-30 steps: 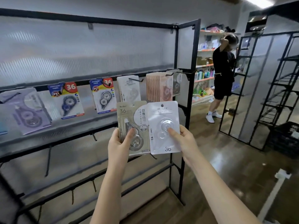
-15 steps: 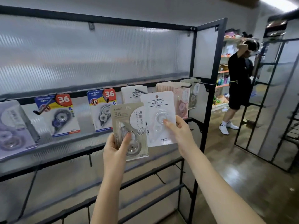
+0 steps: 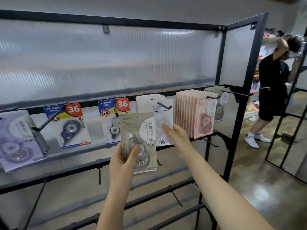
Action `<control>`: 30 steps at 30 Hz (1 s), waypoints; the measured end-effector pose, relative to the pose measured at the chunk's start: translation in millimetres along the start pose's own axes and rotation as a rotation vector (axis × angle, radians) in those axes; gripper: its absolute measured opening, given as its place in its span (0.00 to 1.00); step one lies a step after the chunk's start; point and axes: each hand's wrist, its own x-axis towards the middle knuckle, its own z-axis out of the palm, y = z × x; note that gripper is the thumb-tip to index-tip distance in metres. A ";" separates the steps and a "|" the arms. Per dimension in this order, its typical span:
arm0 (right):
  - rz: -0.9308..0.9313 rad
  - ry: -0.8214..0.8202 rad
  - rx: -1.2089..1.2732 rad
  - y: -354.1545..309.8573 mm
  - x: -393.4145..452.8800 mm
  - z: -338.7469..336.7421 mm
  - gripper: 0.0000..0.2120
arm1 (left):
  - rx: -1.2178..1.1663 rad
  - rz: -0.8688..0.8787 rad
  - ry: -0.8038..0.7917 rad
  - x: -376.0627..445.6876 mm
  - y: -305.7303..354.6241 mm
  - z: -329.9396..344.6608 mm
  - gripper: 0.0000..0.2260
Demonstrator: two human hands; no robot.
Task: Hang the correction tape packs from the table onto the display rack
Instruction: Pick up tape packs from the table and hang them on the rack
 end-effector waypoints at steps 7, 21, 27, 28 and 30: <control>0.123 -0.080 -0.012 5.0 36.6 3.4 0.20 | 0.069 -0.005 0.063 -9.8 -6.9 19.6 0.04; 0.025 -0.497 -0.917 45.2 -17.5 -104.5 0.14 | 0.065 0.016 0.061 -78.2 -32.8 130.0 0.07; 0.041 -0.430 -1.260 34.1 -20.8 -205.9 0.15 | 0.095 0.041 -0.024 -83.1 -47.4 216.3 0.03; 0.048 -0.400 -1.289 43.4 -8.9 -224.0 0.15 | 0.100 0.050 -0.038 -79.7 -48.5 232.4 0.03; 0.025 -0.389 -1.345 53.3 13.5 -259.3 0.13 | 0.091 0.077 -0.081 -71.5 -47.4 264.8 0.04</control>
